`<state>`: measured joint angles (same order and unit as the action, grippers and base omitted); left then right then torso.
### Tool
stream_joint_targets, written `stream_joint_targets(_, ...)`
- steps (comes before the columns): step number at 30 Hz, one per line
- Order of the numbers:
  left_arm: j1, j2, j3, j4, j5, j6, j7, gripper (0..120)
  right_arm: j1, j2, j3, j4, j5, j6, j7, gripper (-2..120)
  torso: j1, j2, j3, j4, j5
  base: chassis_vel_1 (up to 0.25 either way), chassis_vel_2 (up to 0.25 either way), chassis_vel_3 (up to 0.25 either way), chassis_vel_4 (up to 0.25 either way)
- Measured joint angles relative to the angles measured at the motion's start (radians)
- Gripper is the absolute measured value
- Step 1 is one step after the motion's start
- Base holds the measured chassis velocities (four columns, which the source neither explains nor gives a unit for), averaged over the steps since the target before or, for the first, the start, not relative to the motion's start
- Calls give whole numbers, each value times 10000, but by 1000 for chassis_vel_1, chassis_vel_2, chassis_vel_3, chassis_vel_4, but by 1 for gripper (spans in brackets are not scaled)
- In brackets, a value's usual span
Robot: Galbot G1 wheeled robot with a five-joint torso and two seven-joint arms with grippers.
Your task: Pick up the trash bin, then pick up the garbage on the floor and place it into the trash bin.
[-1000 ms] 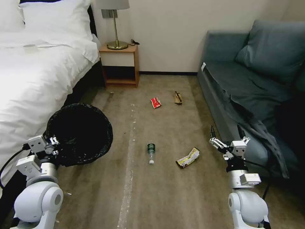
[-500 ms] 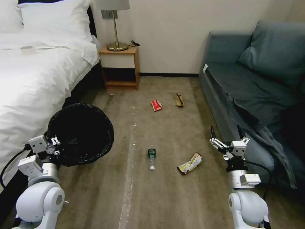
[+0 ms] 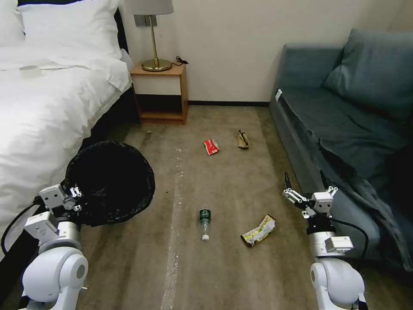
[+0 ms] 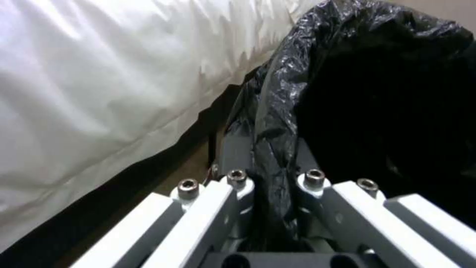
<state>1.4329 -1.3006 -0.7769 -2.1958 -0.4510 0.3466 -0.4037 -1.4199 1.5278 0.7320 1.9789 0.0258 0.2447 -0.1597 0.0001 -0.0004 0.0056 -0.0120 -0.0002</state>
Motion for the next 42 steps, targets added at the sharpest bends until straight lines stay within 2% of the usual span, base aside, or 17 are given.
stream_joint_targets(12,-216,-60,-4,391,-3,-39,69,4,159,-95,-137,-540,3,-2,139,100,0,0,0,0,0,-64,70,67,-67)
stream_joint_targets(20,-255,-487,125,556,173,-90,180,4,530,-586,-365,-1675,89,148,501,100,0,0,0,1,1,-22,23,19,-22)
stream_joint_targets(22,-303,-701,342,556,333,-92,185,4,681,-761,-588,-2098,227,68,690,100,0,0,0,0,1,0,0,0,0)
stream_joint_targets(26,-301,-825,519,556,500,-123,204,4,818,-902,-874,-2536,498,-186,915,100,0,0,0,-1,1,0,0,0,0)
stream_joint_targets(30,-263,-915,672,597,784,-187,270,4,935,-1104,-1196,-2894,1526,-997,1314,100,0,0,1,2,2,0,0,0,0)
stream_joint_targets(31,-365,-936,748,665,866,-187,270,4,961,-1217,-1279,-3004,2030,-1469,1541,100,0,0,0,2,0,0,0,0,0)
stream_joint_targets(33,-430,-947,792,696,882,-187,257,4,979,-1264,-1308,-3067,2228,-1684,1650,100,0,0,0,0,0,0,0,0,0)
stream_joint_targets(35,-560,-989,943,722,885,-160,182,4,1042,-1424,-1412,-3264,2937,-2545,2022,100,0,0,1,-2,2,0,0,0,0)
stream_joint_targets(36,-560,-989,943,722,885,-160,182,4,1042,-1424,-1412,-3264,2937,-2545,2022,100,0,0,1,-2,2,0,0,0,0)
stream_joint_targets(37,-596,-1045,1063,723,903,-124,140,4,1055,-1548,-1549,-3304,3807,-3354,2397,100,0,0,0,-2,1,0,0,0,0)
stream_joint_targets(40,-607,-1072,1125,733,939,-116,123,4,1067,-1605,-1632,-3304,4264,-3770,2564,100,0,0,1,-1,1,0,0,0,0)
stream_joint_targets(42,-688,-1137,1276,894,1063,-114,121,4,1129,-1718,-1854,-3418,5062,-4668,2922,100,0,0,0,0,0,0,0,0,0)
